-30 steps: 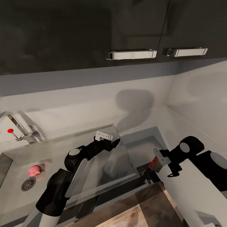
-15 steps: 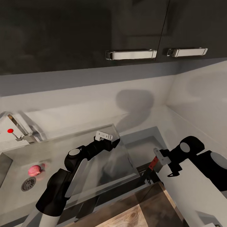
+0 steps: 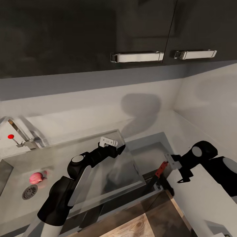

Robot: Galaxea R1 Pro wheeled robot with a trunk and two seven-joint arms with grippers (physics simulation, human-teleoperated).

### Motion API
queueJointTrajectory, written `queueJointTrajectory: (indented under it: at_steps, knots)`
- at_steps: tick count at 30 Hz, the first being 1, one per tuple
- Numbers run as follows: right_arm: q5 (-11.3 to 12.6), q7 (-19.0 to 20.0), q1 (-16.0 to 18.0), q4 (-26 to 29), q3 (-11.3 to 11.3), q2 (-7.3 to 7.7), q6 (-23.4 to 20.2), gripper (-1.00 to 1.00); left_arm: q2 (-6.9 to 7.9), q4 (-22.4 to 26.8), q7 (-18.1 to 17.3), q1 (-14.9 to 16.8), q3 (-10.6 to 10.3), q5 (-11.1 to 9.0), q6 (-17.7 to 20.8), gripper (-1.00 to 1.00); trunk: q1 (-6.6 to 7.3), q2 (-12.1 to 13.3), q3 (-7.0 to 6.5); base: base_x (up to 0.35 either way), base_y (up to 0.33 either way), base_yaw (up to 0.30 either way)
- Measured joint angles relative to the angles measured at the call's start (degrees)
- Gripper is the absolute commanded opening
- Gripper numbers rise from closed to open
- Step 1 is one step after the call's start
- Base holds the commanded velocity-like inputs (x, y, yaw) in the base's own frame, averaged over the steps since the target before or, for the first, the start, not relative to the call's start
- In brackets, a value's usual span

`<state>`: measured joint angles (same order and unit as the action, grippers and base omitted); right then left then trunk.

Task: In the kitchen, take the Vidalia onion out of the sink, dice it on the chopping board with the paring knife, put the diced onion into the bowl on the countertop, then place both the paring knife and the chopping board into the sink.

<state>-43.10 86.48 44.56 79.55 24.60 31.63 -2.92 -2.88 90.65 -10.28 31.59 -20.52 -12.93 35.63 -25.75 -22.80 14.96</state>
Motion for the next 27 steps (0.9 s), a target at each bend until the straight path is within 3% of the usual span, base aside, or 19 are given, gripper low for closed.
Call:
queueJointTrajectory:
  at_steps: [6,10,21,22,27]
  knots:
    - [-0.01,-0.34,1.86,-2.92,-0.52,-0.21,-0.02,1.00,0.00,0.00,0.00,0.00,-0.01,0.00,0.00,1.00,0.00,0.00,0.00,0.000,0.000,0.000]
    - [-0.01,-0.36,4.80,-4.56,-0.60,-0.59,-0.07,1.00,0.00,0.00,0.00,0.00,-0.01,0.00,0.00,1.00,0.00,0.00,0.00,0.000,0.000,0.000]
    - [-0.01,0.01,9.88,-5.67,-0.51,-5.34,-0.17,1.00,0.00,0.00,-0.02,0.00,-0.01,0.00,0.00,1.00,0.00,0.00,0.00,0.000,0.000,0.000]
    - [-0.01,0.40,10.31,-5.90,0.74,-6.20,-0.18,1.00,0.00,-0.01,-0.02,0.00,-0.02,0.00,0.01,1.00,0.00,0.00,0.00,0.000,0.000,0.000]
    - [-0.02,0.81,10.51,-6.73,6.45,-6.57,-0.18,1.00,0.00,0.00,-0.05,0.00,-0.01,0.00,0.01,1.00,0.00,0.00,0.00,0.000,0.000,0.000]
